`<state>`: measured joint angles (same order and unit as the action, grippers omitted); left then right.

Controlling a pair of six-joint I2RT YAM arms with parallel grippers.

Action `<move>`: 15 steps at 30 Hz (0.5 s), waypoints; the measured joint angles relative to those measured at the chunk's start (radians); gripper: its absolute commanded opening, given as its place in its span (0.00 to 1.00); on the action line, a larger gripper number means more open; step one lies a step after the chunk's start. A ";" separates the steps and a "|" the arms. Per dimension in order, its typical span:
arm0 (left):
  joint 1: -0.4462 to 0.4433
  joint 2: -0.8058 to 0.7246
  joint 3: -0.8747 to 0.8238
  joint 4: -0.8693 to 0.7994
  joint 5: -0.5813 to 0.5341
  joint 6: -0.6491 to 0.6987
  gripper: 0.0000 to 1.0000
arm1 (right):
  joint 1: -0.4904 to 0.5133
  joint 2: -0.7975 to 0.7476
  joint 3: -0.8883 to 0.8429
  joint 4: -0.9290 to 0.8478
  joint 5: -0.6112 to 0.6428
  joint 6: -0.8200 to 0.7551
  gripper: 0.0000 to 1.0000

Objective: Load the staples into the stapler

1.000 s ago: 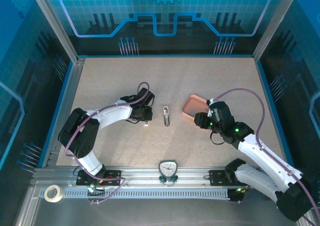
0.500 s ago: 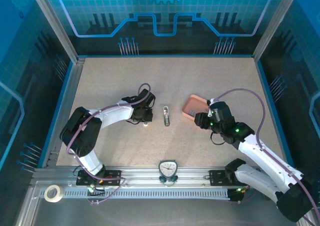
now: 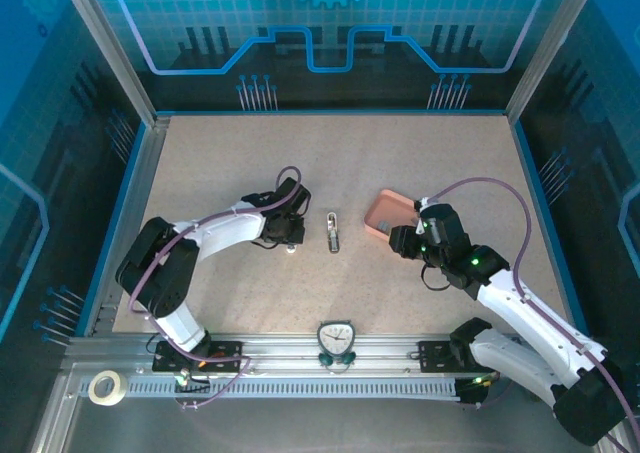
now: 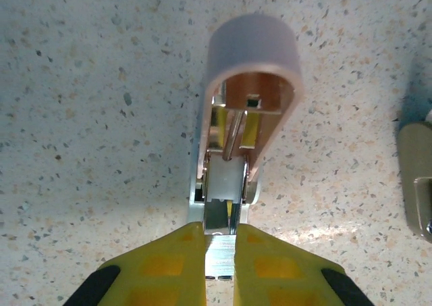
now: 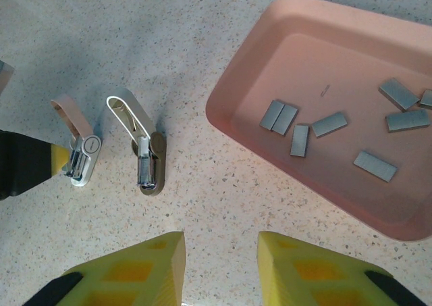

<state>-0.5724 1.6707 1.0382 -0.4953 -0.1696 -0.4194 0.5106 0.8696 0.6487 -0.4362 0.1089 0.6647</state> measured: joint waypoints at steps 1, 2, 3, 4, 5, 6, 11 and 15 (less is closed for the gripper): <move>0.000 -0.003 0.001 0.000 0.000 0.003 0.15 | 0.000 0.000 0.000 0.000 0.000 0.000 0.34; 0.000 -0.006 0.003 0.000 -0.002 0.003 0.15 | 0.000 0.000 0.000 0.000 0.000 0.000 0.34; 0.000 -0.008 0.005 0.000 -0.003 0.003 0.15 | 0.000 0.000 0.000 0.000 0.000 0.000 0.34; 0.000 -0.008 0.005 0.000 -0.003 0.004 0.15 | 0.000 0.000 0.000 0.000 0.000 0.000 0.34; 0.000 -0.008 0.005 0.000 -0.003 0.005 0.15 | 0.000 0.000 0.000 0.000 0.000 0.000 0.34; 0.000 -0.008 0.005 -0.001 -0.003 0.007 0.15 | 0.000 0.000 0.000 0.000 0.000 0.000 0.34; 0.000 -0.007 0.005 0.000 -0.003 0.011 0.15 | 0.000 0.000 0.000 0.000 0.000 0.000 0.34; 0.000 -0.002 0.005 0.005 -0.003 0.024 0.14 | 0.000 0.000 0.000 0.000 0.000 0.000 0.34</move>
<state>-0.5724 1.6684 1.0431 -0.4900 -0.1726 -0.3958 0.5106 0.8696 0.6487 -0.4362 0.1089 0.6647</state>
